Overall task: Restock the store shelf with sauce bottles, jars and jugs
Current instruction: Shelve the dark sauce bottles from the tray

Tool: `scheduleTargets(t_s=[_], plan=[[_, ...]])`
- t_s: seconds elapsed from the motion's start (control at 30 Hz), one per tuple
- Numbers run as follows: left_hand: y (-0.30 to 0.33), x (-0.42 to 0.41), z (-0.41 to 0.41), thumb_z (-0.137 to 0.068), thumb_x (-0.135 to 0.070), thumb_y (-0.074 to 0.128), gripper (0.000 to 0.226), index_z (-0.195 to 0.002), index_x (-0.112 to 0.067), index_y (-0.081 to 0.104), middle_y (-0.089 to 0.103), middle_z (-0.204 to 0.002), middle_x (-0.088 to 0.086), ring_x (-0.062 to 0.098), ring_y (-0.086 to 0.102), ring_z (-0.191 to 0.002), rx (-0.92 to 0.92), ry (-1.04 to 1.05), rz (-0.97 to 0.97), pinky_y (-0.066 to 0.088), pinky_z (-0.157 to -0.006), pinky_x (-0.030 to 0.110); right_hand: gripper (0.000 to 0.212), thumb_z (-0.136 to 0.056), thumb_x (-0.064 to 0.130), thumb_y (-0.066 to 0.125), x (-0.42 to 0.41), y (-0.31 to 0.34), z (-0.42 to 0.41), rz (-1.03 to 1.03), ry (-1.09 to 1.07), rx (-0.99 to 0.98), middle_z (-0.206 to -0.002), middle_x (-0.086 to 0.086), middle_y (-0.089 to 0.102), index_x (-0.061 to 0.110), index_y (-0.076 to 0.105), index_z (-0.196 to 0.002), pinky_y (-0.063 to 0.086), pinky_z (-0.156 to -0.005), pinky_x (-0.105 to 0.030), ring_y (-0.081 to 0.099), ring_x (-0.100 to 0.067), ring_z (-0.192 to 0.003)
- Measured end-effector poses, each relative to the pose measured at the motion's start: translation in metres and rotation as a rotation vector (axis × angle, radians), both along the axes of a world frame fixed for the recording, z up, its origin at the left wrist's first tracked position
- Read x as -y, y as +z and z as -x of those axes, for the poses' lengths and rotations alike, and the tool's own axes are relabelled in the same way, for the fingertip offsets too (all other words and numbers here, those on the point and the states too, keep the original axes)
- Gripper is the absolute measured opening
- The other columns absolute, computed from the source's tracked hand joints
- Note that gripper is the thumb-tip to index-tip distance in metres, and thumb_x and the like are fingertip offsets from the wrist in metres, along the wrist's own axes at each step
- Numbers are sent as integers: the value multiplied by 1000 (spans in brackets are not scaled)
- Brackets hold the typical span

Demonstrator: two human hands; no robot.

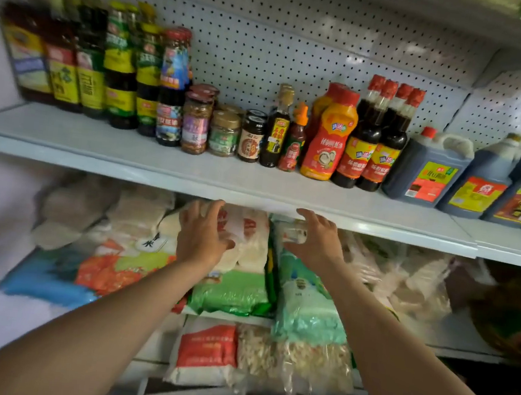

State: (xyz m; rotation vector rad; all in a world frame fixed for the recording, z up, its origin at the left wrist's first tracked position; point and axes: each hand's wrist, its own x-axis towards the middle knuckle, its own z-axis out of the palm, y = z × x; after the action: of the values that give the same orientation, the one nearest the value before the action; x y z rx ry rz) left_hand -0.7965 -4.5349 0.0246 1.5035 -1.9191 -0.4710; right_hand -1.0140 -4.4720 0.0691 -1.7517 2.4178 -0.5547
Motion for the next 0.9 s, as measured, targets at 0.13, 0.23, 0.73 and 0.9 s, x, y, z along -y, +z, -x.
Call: scheduleTargets(t_s=[0.13, 0.23, 0.73, 0.9], plan=[[-35, -11, -44, -73, -26, 83, 80, -142, -26, 43, 31, -145, 15, 37, 30, -132, 45, 21, -62, 39, -101, 45, 84, -79, 37, 81, -6, -30, -39, -107, 46, 13, -150, -7, 44, 26, 37, -150, 38, -108, -41, 34, -33, -139], [-61, -17, -65, -70, -25, 86, 82, -140, -26, 44, 32, -142, 17, 38, 33, -129, 34, 51, -117, 38, -102, 43, 84, -80, 38, 81, -6, -54, -58, -179, 85, 16, -151, -7, 42, 27, 36, -150, 38, -107, -40, 35, -33, -138], [-211, -56, -93, -80, -41, 76, 78, -145, -32, 36, 23, -157, 10, 33, 26, -141, 306, 145, -490, 29, -113, 51, 86, -78, 39, 82, -3, -222, -88, -530, 217, 123, -151, -3, 44, 29, 37, -150, 36, -109, -37, 39, -28, -138], [-287, -75, -96, -79, -39, 79, 77, -144, -28, 39, 22, -157, 9, 31, 27, -141, 213, 169, -675, 33, -110, 46, 78, -84, 37, 77, -12, -312, -84, -684, 236, 181, -152, -6, 42, 28, 36, -150, 38, -109, -37, 40, -30, -137]])
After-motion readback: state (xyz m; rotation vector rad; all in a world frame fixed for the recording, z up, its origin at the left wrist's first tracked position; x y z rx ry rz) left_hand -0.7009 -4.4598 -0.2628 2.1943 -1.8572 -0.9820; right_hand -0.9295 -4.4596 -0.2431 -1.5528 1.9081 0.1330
